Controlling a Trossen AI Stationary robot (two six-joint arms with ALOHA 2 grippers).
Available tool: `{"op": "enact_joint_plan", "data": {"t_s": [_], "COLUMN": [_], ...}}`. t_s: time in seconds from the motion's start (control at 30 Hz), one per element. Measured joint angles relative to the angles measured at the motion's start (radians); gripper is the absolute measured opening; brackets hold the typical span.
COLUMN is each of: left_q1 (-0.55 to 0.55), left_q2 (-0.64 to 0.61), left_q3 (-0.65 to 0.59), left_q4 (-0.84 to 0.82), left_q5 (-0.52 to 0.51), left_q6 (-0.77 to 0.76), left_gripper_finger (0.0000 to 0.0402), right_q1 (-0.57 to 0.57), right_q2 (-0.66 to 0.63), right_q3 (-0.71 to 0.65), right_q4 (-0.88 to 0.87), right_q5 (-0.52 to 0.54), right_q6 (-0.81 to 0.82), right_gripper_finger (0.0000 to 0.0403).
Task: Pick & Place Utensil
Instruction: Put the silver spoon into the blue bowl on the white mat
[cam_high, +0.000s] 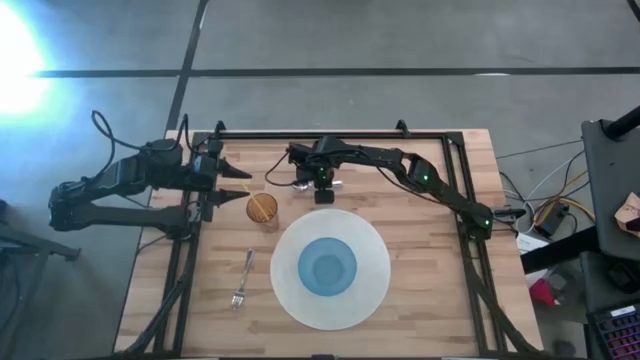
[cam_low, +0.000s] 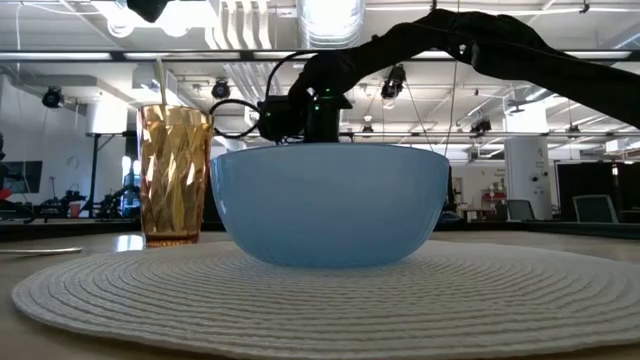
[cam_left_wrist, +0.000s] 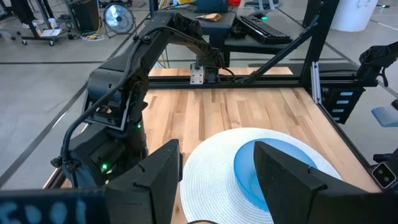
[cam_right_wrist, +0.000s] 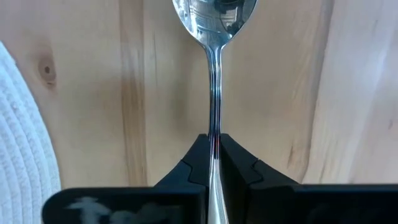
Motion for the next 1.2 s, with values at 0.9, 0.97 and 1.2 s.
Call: {"op": "enact_joint_plan", "data": {"t_s": [0.9, 0.97, 1.2], "left_q1": [0.0, 0.0, 0.0], "left_q2": [0.0, 0.0, 0.0], "left_q3": [0.0, 0.0, 0.0], "left_q4": [-0.013, -0.013, -0.013], "left_q5": [0.0, 0.0, 0.0], "left_q6": [-0.078, -0.082, -0.102], "left_gripper_finger": [0.02, 0.02, 0.02], "right_q1": [0.0, 0.001, 0.006], "right_q2": [-0.182, -0.21, -0.311], "right_q3": [0.082, 0.082, 0.078], "right_q4": [-0.192, -0.209, -0.271], "right_q5": [0.027, 0.037, 0.079], "right_q6": [-0.07, -0.071, -0.063], "right_gripper_finger": [0.0011, 0.0011, 0.0011]}}
